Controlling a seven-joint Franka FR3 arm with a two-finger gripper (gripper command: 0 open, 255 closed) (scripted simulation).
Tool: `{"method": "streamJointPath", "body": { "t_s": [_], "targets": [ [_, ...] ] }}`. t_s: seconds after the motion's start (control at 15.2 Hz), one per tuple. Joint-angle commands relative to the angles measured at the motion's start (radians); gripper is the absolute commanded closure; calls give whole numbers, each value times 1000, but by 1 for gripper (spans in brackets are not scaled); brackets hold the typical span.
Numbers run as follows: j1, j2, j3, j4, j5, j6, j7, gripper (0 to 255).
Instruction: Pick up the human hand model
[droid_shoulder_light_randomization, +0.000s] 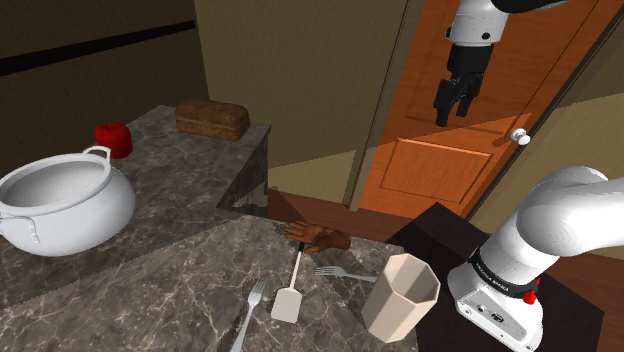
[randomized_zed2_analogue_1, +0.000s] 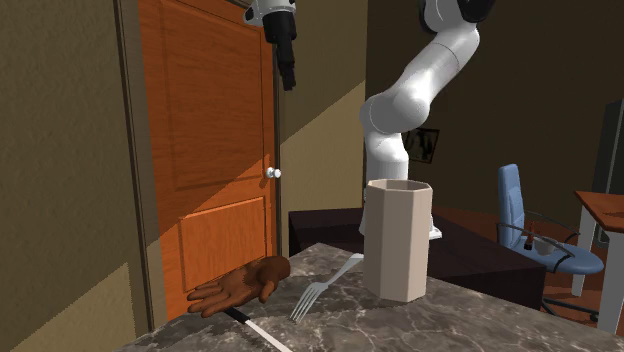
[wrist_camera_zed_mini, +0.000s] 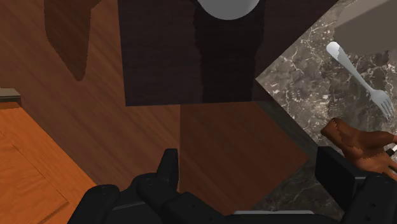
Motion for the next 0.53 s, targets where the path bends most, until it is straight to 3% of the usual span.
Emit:
{"method": "streamJointPath", "body": {
  "t_s": [0.0,0.46],
  "targets": [
    [0,0,0,0,0,0,0,0],
    [11,-41,111,-190,161,157,234,0]
  ]
}}
